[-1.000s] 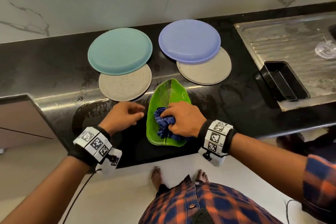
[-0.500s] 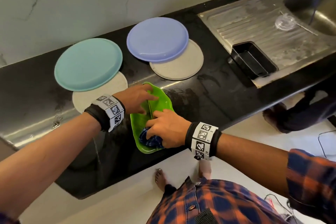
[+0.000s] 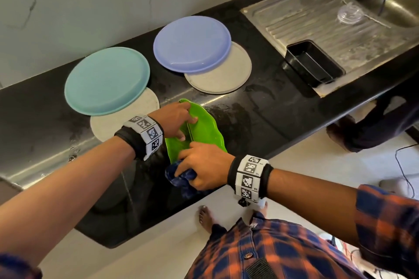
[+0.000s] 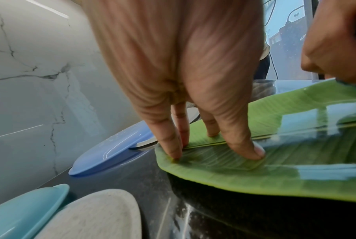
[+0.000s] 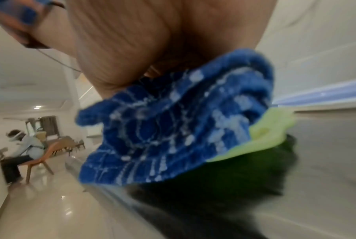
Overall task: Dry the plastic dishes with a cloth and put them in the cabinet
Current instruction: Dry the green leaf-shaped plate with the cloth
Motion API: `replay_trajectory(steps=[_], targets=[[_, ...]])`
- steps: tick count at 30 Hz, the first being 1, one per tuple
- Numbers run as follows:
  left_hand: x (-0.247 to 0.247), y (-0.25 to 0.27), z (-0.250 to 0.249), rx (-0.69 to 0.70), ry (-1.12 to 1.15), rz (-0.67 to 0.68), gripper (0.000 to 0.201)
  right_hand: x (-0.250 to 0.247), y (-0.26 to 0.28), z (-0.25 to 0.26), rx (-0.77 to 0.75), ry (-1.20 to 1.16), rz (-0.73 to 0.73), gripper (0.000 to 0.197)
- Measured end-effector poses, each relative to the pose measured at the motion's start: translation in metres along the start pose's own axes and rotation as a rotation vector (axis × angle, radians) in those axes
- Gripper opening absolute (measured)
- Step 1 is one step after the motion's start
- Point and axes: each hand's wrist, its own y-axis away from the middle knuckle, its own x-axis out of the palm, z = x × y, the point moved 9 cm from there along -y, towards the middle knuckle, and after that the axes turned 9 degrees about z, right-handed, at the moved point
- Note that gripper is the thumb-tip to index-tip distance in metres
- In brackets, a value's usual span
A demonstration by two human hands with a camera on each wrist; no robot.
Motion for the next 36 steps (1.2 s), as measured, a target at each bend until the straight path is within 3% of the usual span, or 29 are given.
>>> replay_trajectory(steps=[3,8,14,21,25,32,36], targets=[[0.002,-0.002,0.0,0.009,0.008,-0.021,0.077,0.006,0.028,-0.003,-0.083,0.119,0.113,0.034],[0.005,-0.005,0.002,0.01,0.016,-0.046,0.073,-0.014,0.061,-0.049,0.089,0.13,0.097,0.036],[0.006,-0.001,0.001,-0.006,0.004,-0.027,0.075,0.015,0.027,0.001,0.013,0.06,0.008,0.035],[0.007,-0.004,0.002,0.004,0.032,-0.07,0.073,-0.017,0.082,-0.075,0.275,0.109,-0.064,0.044],[0.003,-0.004,-0.001,0.0,0.003,-0.078,0.071,-0.042,0.072,-0.105,0.408,0.08,-0.106,0.046],[0.013,0.015,0.002,-0.033,0.127,-0.118,0.07,-0.039,0.065,-0.104,0.427,0.128,-0.042,0.045],[0.021,0.043,-0.014,-0.123,0.2,-0.248,0.064,-0.038,0.063,-0.104,0.427,0.153,0.007,0.046]])
